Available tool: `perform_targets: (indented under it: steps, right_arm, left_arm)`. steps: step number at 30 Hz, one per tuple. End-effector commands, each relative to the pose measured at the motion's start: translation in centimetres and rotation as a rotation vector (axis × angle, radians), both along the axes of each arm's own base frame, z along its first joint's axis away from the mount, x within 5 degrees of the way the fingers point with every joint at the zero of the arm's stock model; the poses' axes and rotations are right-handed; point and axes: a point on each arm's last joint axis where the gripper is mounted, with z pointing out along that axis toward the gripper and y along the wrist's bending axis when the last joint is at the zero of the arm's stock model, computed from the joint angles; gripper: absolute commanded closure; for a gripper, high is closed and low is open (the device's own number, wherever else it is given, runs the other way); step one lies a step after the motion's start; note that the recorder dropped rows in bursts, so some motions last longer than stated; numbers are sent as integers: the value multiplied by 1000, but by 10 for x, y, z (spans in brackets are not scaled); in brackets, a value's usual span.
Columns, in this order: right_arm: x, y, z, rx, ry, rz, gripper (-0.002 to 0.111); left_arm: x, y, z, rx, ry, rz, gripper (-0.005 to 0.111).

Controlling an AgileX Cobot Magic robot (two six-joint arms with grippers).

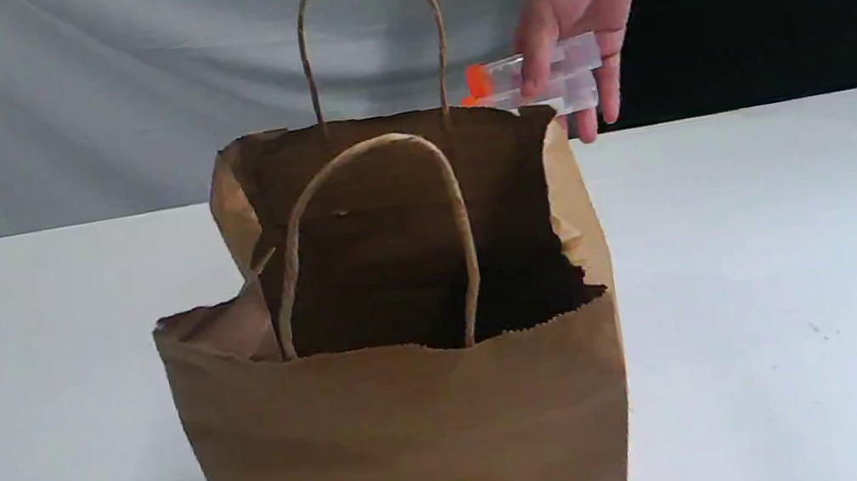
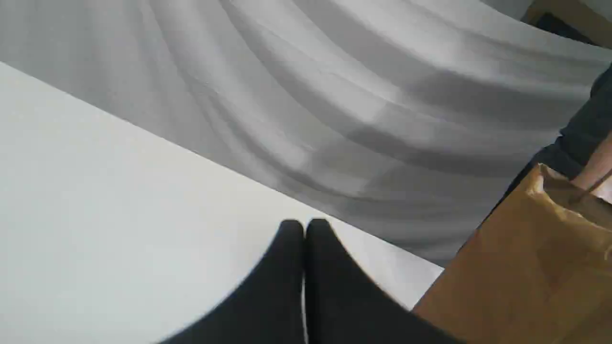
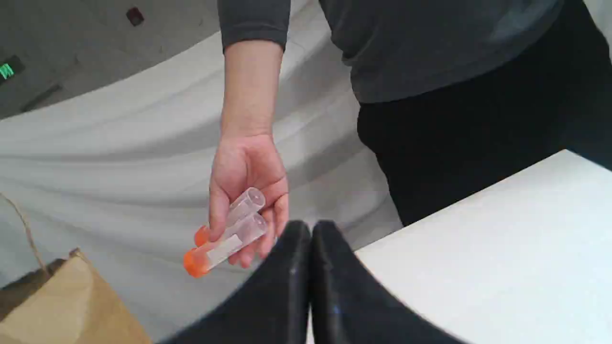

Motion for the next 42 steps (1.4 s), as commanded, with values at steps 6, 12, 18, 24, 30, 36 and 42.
perform_targets:
  steps: [6, 12, 18, 24, 30, 36, 42]
  right_arm:
    - [0, 2, -7, -170, 67, 4, 108]
    - [0, 2, -7, -167, 68, 5, 108]
    - [0, 2, -9, -165, 81, 10, 108]
    - [0, 2, -10, -165, 92, 14, 108]
    - [0, 2, -10, -167, 91, 14, 108]
    - [0, 2, -10, -167, 91, 14, 108]
    - [0, 2, -10, -161, 91, 15, 108]
  left_arm:
    - [-7, -2, 36, 207, -98, -16, 107]
    - [-10, -5, 44, 228, -101, -46, 107]
    - [-14, -10, 52, 196, -96, -95, 107]
    - [-22, -19, 89, 342, -92, -200, 107]
    - [-12, -27, 138, 491, -34, -320, 107]
    - [12, -34, 181, 615, 28, -453, 107]
    - [43, -38, 215, 661, 69, -555, 107]
